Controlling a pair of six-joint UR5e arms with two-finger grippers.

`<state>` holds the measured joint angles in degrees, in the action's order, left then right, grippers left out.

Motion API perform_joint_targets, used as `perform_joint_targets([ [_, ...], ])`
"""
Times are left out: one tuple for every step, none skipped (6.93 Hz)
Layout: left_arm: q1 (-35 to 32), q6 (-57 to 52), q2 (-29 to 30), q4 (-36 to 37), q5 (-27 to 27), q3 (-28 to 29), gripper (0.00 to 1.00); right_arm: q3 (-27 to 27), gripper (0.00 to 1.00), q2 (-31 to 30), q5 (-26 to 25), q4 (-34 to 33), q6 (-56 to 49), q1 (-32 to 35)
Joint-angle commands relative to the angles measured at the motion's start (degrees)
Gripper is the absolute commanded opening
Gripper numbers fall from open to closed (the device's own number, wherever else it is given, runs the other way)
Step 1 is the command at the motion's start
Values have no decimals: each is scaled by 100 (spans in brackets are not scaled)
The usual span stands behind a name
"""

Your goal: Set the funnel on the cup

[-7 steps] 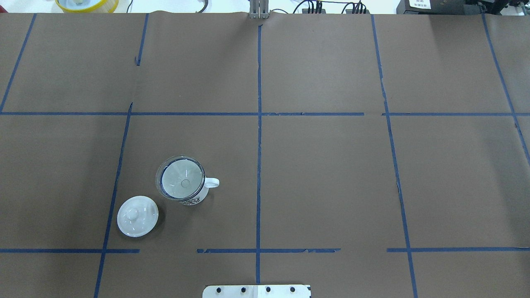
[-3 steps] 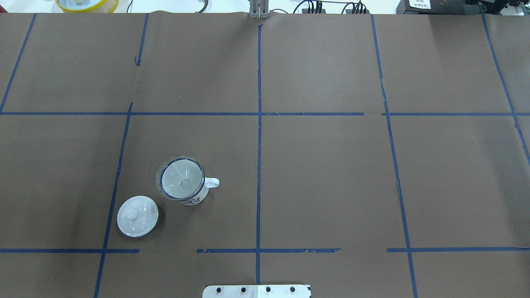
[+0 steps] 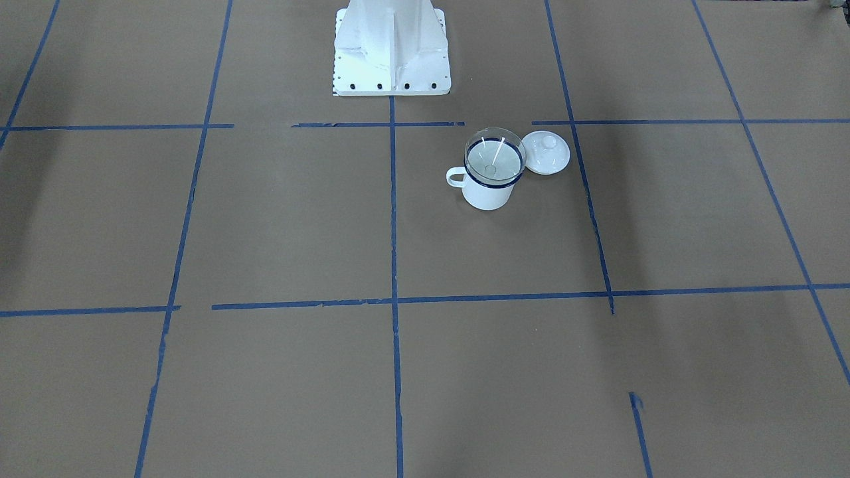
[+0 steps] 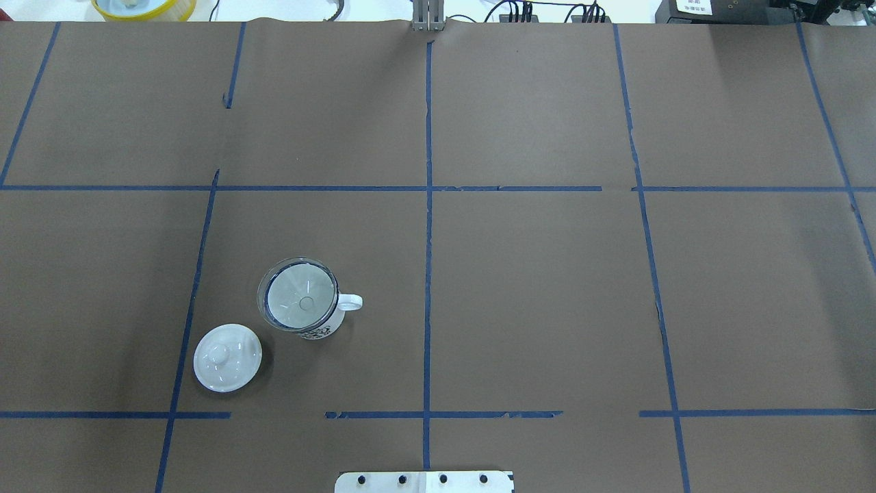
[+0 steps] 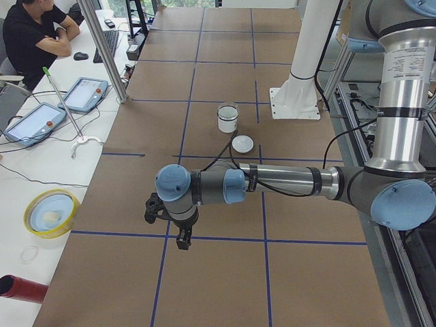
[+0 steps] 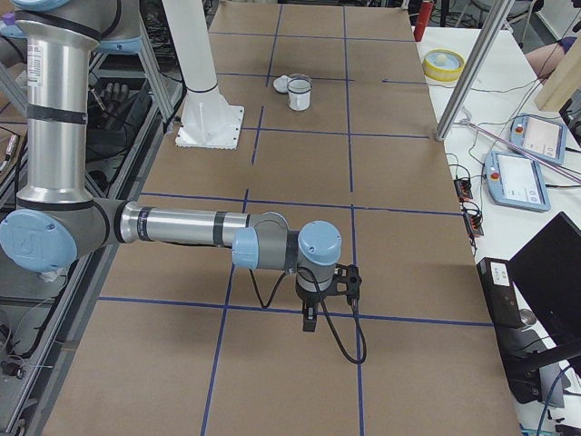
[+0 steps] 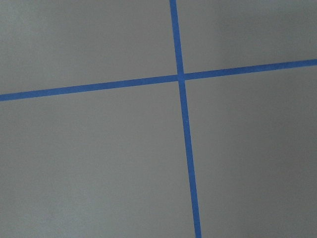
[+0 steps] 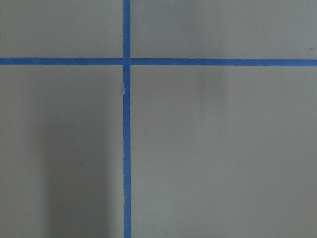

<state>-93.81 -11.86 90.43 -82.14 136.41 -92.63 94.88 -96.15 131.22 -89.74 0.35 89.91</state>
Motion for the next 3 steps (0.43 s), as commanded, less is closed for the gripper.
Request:
perform_joint_targets([
  [-15,8,36,-4,-9,0,100,4,100,0,0,0,0,0],
  [-15,8,88,-4,-9,0,100,-5,100,0,0,0,0,0],
  [-15,8,176,5,-27,0,100,4,100,0,0,0,0,0],
])
